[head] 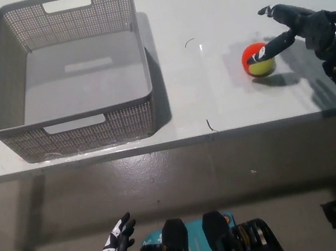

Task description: Use the right hand to pick up a tennis ball and put it into a container on the left side

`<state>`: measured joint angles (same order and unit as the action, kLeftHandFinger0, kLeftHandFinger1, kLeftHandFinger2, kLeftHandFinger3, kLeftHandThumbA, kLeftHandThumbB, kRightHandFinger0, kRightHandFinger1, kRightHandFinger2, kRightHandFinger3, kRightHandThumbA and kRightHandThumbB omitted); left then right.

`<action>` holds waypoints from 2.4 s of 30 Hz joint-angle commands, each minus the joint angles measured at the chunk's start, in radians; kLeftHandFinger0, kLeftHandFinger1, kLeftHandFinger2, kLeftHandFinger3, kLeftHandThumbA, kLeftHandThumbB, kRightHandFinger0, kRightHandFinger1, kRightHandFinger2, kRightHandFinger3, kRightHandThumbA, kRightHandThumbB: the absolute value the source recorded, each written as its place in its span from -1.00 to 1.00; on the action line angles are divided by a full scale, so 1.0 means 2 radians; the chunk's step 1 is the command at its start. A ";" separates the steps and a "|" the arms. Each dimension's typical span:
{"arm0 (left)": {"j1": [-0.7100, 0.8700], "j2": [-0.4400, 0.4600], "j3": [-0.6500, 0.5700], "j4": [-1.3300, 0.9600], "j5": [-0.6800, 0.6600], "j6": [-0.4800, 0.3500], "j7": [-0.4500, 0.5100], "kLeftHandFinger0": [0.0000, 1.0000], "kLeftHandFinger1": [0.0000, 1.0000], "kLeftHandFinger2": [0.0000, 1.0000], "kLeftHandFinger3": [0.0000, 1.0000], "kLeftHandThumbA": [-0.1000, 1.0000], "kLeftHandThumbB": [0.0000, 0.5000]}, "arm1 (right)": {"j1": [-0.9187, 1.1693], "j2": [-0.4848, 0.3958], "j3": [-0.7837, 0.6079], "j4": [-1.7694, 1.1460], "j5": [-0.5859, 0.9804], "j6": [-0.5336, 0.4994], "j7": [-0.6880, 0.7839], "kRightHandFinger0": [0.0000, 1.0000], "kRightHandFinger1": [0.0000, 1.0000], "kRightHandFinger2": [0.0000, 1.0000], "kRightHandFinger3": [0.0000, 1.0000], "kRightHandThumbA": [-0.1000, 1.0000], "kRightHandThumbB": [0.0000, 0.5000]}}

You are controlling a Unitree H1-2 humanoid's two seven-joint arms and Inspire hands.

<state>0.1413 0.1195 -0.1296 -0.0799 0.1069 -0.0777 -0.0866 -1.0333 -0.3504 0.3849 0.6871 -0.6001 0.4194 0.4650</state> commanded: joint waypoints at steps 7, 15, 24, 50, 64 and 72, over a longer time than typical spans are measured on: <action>-0.006 0.006 0.000 -0.014 0.002 -0.016 -0.005 1.00 1.00 1.00 1.00 1.00 -0.46 | -0.052 0.014 0.008 0.057 0.005 -0.031 -0.018 1.00 1.00 1.00 1.00 1.00 1.00; -0.008 0.005 0.001 -0.011 0.004 -0.016 -0.003 1.00 1.00 1.00 1.00 1.00 -0.41 | -0.061 0.021 0.017 0.121 0.005 -0.054 -0.024 1.00 1.00 1.00 1.00 1.00 0.99; -0.014 0.007 0.005 -0.009 0.005 -0.018 -0.002 1.00 1.00 1.00 1.00 1.00 -0.39 | -0.075 0.025 0.017 0.190 0.008 -0.087 -0.035 1.00 1.00 1.00 1.00 1.00 0.99; -0.018 0.010 0.004 -0.020 0.005 0.000 -0.007 1.00 1.00 1.00 1.00 1.00 -0.25 | -0.088 0.032 0.006 0.191 0.018 -0.103 -0.066 1.00 1.00 1.00 1.00 1.00 1.00; -0.024 0.012 0.010 -0.019 0.001 -0.004 -0.009 1.00 1.00 1.00 1.00 1.00 -0.28 | -0.084 0.059 -0.057 0.236 0.044 -0.127 -0.237 -1.00 -1.00 -0.74 -0.21 -0.07 -0.97; -0.027 0.014 0.014 -0.018 -0.004 -0.005 -0.011 1.00 1.00 1.00 1.00 1.00 -0.25 | -0.094 0.058 -0.058 0.266 0.056 -0.125 -0.223 -1.00 -0.93 -0.59 0.08 0.11 -0.99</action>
<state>0.1011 0.1321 -0.1111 -0.0814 0.1081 -0.0700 -0.0984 -1.1413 -0.2236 0.2907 1.2059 -0.5198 0.2110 0.1212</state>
